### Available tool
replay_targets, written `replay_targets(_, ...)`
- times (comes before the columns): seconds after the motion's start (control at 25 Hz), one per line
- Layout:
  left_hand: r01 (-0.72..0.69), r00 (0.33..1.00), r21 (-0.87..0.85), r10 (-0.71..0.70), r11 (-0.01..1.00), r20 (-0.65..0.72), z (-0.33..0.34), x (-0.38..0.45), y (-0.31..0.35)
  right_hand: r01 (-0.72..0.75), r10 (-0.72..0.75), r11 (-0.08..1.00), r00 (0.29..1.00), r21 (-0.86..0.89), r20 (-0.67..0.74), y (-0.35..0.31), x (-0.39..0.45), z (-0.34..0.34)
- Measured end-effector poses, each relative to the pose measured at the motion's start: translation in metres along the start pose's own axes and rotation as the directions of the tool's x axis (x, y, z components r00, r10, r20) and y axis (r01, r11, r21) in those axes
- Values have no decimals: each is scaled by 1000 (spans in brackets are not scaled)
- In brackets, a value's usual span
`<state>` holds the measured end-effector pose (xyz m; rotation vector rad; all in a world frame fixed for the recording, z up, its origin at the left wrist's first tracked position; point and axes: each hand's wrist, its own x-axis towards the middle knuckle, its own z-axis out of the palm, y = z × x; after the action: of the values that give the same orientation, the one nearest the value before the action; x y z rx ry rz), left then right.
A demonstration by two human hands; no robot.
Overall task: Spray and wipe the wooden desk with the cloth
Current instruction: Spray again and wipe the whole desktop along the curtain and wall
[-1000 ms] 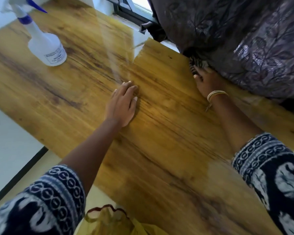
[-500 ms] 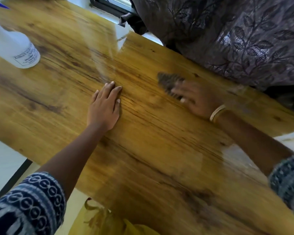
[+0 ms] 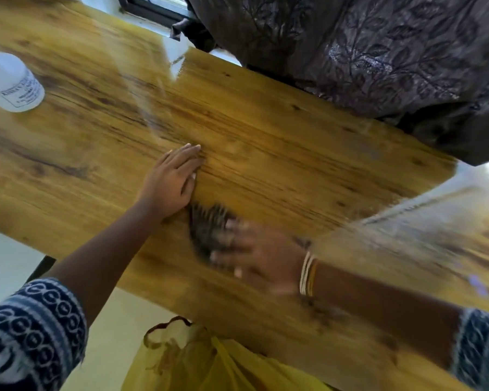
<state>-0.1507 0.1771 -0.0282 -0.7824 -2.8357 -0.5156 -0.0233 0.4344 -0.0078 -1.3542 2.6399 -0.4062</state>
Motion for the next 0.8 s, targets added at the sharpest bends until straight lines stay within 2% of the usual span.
replay_targets(0.08,81,997,-38,-80,996,19,1,-13,11,276,-276,961,950,20,145,-25,-26,6)
replay_targets(0.12,104,994,-30,-103,994,34,2,-19,17,325,-322,946,938,0,132,-11,-29,0)
replay_targets(0.16,92,994,-9,-91,996,53,2,-23,22,280,-276,959,958,-44,80,15,-28,-8)
replay_targets(0.2,52,995,7,-53,999,80,2,-26,25,143,-144,985,990,-91,-4,50,-24,-16)
replay_targets(0.24,11,994,11,-12,1000,105,3,-28,27,-53,41,990,994,-127,-100,92,-21,-26)
replay_targets(0.28,-13,993,5,13,1000,119,2,-27,27,-266,239,954,953,-138,-189,133,-21,-39)
replay_targets(0.36,-15,994,1,14,1000,111,1,-25,25,-618,572,783,760,-70,-308,199,-26,-62)
replay_targets(0.44,-6,996,19,4,1000,92,3,-26,23,-798,764,601,554,53,-330,224,-25,-72)
replay_targets(0.48,-9,996,28,6,1000,90,4,-26,23,-835,803,546,502,60,-323,219,-18,-72)
replay_targets(0.52,-13,996,33,10,999,92,5,-27,25,-841,807,539,500,46,-315,204,-13,-70)
replay_targets(0.56,-10,996,37,7,999,93,5,-27,26,-807,773,590,554,28,-308,180,-9,-66)
replay_targets(0.68,-2,995,28,-1,1000,96,3,-25,29,-527,509,849,836,-39,-203,71,-22,-29)
replay_targets(0.76,0,995,13,-2,1000,98,2,-25,28,-308,305,951,951,-42,-55,-22,-48,3)
replay_targets(0.8,5,995,10,-6,1000,102,2,-25,28,-183,183,982,983,-40,16,-60,-64,15)
